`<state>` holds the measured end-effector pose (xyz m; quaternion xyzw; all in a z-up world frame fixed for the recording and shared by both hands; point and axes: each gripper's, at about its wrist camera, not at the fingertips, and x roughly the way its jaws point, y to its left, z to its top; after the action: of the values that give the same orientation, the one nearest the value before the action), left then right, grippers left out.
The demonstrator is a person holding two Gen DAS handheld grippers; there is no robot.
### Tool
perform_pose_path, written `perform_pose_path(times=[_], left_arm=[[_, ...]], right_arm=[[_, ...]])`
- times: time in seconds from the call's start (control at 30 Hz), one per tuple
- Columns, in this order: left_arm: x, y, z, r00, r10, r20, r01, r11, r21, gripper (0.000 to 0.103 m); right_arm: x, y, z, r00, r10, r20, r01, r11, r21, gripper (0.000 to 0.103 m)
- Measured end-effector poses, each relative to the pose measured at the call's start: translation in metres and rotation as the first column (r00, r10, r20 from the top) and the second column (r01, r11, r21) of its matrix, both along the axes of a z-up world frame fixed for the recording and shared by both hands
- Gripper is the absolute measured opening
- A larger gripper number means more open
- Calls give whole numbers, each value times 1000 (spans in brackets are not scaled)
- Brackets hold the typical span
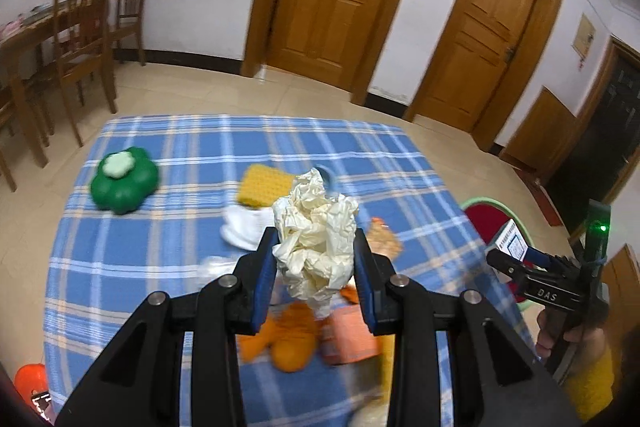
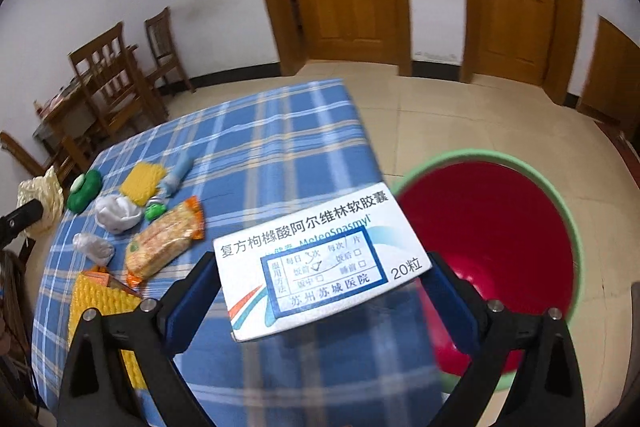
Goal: Collect trash
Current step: 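Carry the tissue in the left gripper over the red bucket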
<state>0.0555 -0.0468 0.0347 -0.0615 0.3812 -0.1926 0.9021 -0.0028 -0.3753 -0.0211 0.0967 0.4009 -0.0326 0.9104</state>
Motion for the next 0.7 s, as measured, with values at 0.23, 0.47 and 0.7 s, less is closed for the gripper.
perform_pose_path(times=[0.23,0.47,0.7], left_arm=[[-3,-48,6,995,-98,-20,98,995,-1,36],[-4,-103,1,981,-191,-29,192,981,19,36],[-1,-149,-3,963,-265,-44,267,963,36,36]], right_arm=[[-20,-45,-3,992,-122,-4,122,992,17,100],[-34,-82,-17,977,-212,-17,212,977,21,101],[-38,-108,-29,967,-255,-26,256,966,35,101]])
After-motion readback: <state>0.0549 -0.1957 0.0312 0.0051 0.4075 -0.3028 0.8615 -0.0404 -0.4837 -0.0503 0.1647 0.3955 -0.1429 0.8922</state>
